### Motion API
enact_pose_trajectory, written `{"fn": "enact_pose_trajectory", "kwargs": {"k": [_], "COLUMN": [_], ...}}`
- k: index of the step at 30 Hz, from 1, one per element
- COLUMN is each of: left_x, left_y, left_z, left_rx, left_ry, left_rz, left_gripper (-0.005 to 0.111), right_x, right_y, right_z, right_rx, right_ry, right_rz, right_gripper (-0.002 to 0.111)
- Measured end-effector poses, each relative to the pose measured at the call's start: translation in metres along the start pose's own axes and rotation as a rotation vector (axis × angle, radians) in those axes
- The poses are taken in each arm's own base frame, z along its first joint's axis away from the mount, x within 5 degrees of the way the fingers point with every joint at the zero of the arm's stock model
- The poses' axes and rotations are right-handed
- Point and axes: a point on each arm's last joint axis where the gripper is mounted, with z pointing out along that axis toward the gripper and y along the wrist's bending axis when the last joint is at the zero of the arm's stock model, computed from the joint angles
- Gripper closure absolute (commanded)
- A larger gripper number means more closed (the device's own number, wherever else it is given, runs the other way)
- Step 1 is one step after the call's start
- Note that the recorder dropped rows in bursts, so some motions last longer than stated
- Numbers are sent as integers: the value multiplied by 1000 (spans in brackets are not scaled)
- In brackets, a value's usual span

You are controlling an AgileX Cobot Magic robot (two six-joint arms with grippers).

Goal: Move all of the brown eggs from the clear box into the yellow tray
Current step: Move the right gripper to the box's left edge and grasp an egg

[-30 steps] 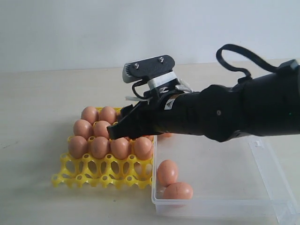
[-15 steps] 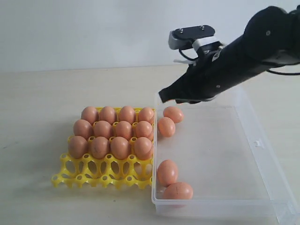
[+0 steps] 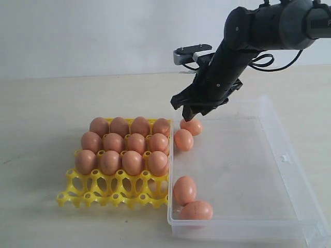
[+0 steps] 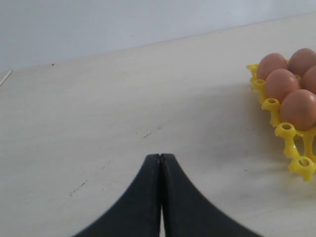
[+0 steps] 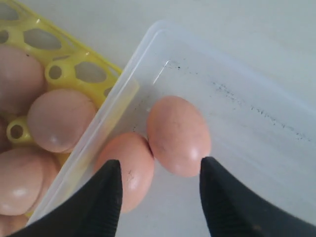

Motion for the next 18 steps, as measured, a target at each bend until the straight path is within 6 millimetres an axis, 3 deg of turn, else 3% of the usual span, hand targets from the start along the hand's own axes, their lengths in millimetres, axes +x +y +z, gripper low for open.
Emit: {"fn": "enact_pose_trajectory", "kwargs": {"k": [18], "left_x": [0], "left_y": [0], "left_z": [0], "left_rx": [0], "left_ry": [0], "left_rz": [0], "left_gripper": [107], "right_x": [-9], "right_y": [5], "right_z": [5], "right_rx": [41], "right_ry": [-78], "right_rz": [-140], "right_gripper": [59]}}
